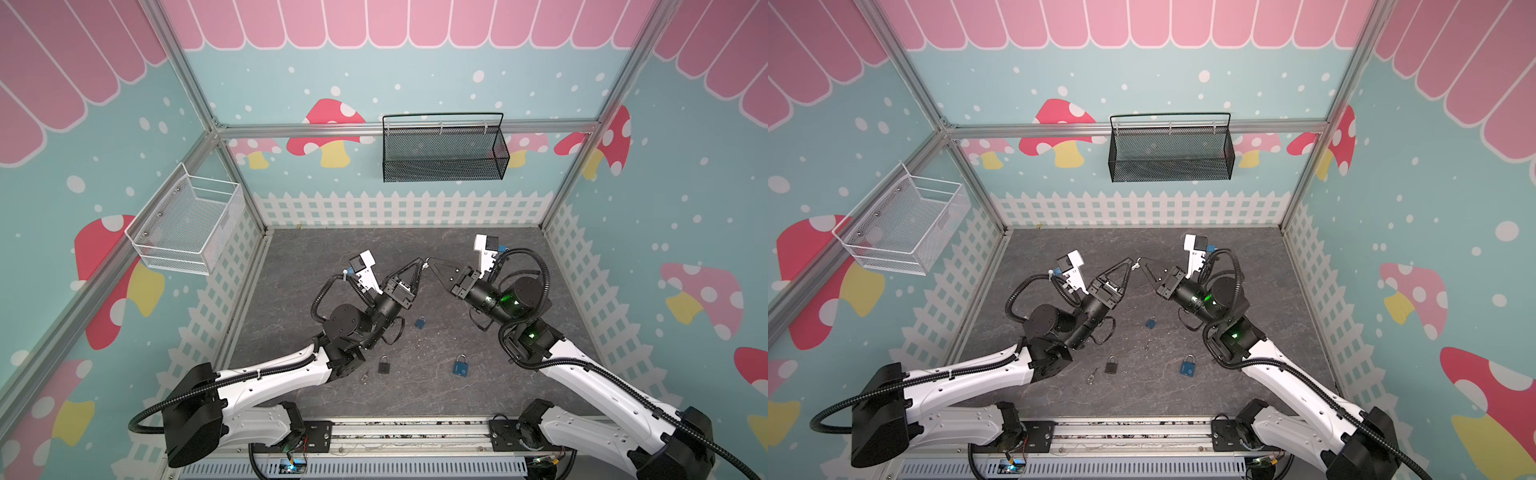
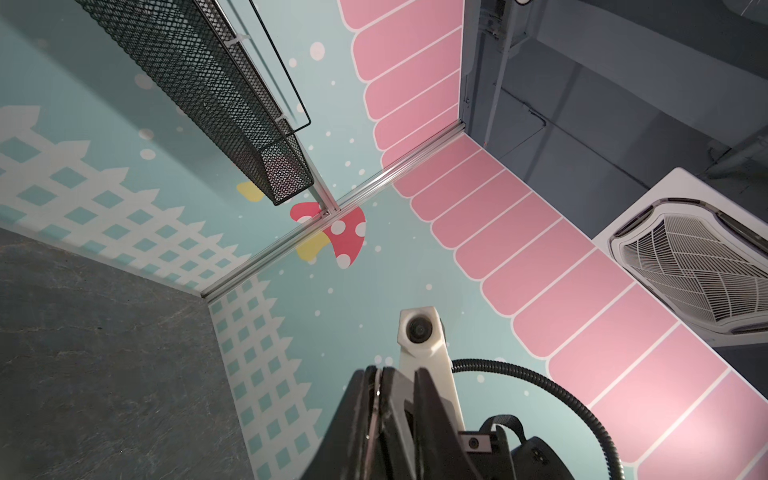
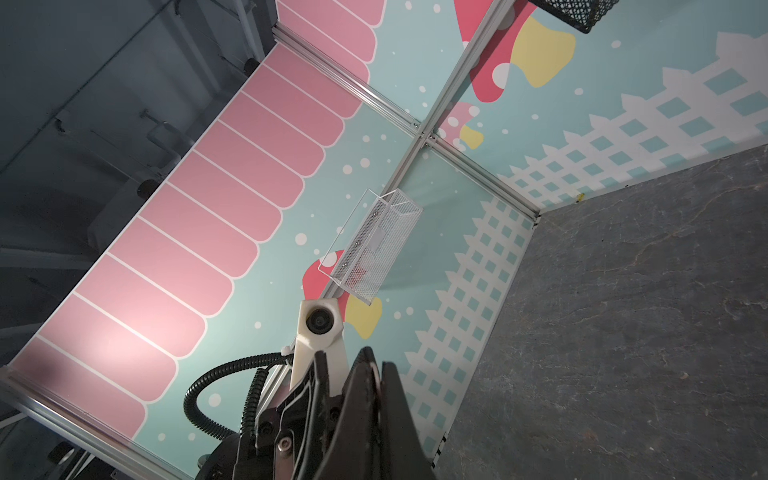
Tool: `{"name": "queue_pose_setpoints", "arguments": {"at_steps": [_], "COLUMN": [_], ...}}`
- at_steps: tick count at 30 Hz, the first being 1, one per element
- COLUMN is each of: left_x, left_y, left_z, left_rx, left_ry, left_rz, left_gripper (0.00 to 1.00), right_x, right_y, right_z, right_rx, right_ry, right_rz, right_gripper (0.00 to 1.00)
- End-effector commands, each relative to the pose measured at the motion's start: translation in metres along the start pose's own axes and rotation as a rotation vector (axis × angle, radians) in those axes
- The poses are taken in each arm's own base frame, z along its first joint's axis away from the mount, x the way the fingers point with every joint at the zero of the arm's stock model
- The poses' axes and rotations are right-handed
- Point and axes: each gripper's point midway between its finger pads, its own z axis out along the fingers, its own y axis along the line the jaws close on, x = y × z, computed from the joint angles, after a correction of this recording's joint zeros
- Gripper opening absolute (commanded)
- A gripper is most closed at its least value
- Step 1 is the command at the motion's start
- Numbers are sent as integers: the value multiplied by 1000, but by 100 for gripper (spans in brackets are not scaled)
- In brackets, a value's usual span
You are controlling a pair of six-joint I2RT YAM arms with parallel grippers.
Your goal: Unlock with the key
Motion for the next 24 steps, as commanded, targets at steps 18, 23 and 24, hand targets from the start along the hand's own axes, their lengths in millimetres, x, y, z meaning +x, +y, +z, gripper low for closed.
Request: {"name": "queue_pose_setpoints", "arguments": {"at_steps": [18,23,24], "left_x": [6,6,5], "left_y": [-4,-5,-5], "left_z": [8,7,7], "left_rx": [6,11,11], "left_ry": [24,25,20], "left_rz": [-26,-20,-20], "left_gripper": [11,3,2], "right_x": [-4,-1,-1], "right_y": [10,6,5], "right_z": [-3,-3,-3], "right_rx": [-43,-35,-33], "right_ry": [-35,-27,-28], "right_rz": [-9,-8,-5], "right_gripper": [0,0,0]}}
